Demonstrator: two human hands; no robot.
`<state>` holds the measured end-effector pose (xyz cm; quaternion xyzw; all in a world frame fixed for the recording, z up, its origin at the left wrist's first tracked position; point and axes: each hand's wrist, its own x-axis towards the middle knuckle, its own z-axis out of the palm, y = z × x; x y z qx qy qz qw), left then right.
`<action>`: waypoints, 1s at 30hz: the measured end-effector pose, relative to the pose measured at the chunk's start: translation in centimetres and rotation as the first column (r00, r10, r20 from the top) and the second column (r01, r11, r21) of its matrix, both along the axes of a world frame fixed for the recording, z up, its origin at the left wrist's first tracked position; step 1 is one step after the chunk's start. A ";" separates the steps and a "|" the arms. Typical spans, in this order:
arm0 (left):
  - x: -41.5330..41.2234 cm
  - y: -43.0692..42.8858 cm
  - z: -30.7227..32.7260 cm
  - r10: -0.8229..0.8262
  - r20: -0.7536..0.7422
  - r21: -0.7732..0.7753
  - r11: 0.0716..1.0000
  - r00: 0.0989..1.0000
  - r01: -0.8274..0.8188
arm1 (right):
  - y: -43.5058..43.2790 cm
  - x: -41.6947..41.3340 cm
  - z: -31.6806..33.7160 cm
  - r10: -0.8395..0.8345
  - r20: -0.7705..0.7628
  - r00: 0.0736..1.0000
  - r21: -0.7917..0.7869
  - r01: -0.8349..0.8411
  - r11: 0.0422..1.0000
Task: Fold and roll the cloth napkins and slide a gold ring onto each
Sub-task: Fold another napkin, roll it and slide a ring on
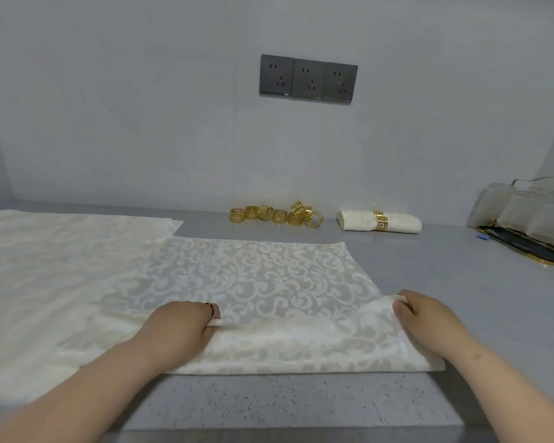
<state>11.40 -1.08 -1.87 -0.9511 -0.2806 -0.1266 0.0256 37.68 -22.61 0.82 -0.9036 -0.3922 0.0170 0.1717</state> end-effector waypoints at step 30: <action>-2.6 10.7 4.8 0.287 0.042 -0.591 0.779 0.957 -0.208 | 6.0 8.6 0.8 -0.223 0.012 0.975 0.140 0.219 0.966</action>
